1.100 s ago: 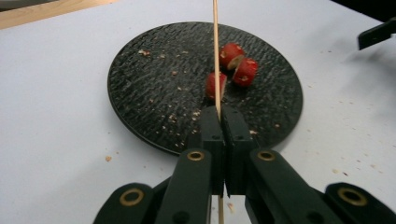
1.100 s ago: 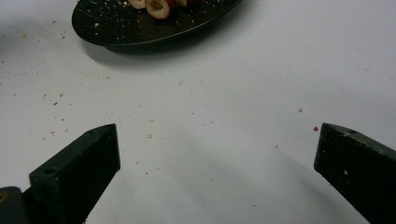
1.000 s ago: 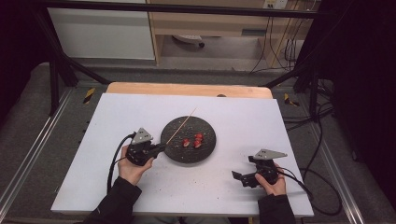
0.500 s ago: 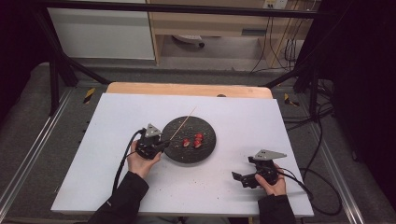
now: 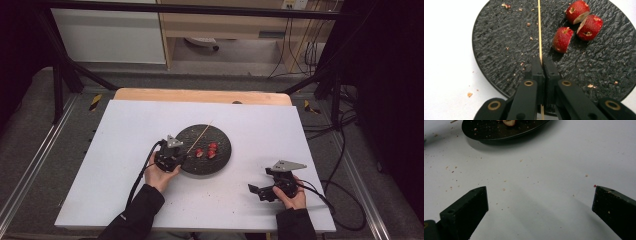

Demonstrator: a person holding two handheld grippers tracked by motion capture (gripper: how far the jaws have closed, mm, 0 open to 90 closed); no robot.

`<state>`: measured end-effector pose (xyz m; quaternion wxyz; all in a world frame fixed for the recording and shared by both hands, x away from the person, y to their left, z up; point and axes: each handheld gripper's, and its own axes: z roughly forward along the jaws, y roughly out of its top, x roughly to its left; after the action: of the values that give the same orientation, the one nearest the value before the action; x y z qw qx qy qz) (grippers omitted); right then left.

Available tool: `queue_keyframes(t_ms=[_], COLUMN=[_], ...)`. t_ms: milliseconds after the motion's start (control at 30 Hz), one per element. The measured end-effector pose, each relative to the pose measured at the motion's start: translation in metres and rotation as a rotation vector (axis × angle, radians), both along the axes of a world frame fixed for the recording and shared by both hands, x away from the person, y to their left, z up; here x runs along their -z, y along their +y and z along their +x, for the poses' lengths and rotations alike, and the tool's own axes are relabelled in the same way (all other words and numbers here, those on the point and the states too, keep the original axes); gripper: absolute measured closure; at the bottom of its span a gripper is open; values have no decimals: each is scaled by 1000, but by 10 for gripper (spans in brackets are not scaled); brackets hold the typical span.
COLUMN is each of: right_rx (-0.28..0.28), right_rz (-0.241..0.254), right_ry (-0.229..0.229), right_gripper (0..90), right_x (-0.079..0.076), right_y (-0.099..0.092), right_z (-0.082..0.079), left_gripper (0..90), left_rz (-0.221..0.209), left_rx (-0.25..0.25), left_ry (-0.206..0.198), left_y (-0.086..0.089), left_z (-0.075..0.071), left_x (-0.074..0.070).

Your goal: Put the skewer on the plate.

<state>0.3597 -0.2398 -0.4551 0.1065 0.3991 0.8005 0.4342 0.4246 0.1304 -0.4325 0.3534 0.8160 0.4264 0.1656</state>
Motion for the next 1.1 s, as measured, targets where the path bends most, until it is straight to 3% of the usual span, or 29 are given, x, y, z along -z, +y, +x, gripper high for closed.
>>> queue_keyframes(t_ms=[367,533,767,900,1100], right_rx=[0,-1,-2,3,2], right_rz=[0,-2,-2,1,1], right_ry=[2,0,-5,-1,-3], right_gripper=[14,14,14,13,14], right_x=[0,0,0,-1,-1], right_y=[0,0,0,-1,-1], right_z=[0,0,0,0,0], left_gripper=[881,871,736,616,388], left_rz=[16,21,3,-1,-24], left_rx=[-2,11,59,97,122], left_ry=[12,0,-31,-50,-40], left_y=[-4,-3,8,18,40], left_z=[2,1,-5,-11,-20], left_x=[2,1,-9,-15,-19])
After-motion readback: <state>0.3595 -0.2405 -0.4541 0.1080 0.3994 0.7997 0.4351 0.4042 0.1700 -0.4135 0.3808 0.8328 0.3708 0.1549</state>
